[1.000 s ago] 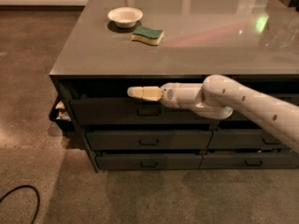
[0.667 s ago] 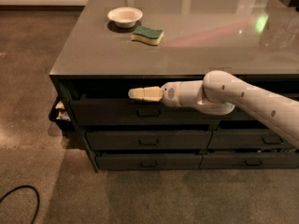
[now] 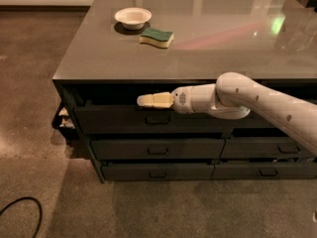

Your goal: Open top drawer

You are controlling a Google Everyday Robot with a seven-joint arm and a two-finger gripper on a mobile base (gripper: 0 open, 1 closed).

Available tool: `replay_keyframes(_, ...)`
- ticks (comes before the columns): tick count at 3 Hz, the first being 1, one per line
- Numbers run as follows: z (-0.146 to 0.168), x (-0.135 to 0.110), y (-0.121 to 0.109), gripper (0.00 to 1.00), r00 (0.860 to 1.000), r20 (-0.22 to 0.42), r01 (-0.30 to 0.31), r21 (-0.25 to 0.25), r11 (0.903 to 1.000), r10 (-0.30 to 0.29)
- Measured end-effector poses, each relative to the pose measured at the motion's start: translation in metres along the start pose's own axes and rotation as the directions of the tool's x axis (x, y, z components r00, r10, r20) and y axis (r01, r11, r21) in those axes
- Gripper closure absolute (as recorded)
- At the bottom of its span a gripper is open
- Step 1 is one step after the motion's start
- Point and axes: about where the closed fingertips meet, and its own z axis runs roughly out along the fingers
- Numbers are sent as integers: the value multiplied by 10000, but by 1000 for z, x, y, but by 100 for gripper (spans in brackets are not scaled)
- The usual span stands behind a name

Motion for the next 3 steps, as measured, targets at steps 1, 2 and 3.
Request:
replay_keyframes(1, -1, -2, 2, 0, 10000, -2, 0, -1, 10000, 0)
replay_keyframes(2, -4, 1, 4, 0, 9993, -363, 44, -118, 9999, -49)
replay_keyframes(3, -4, 1, 4, 0, 9993, -365, 44, -116, 9999, -48)
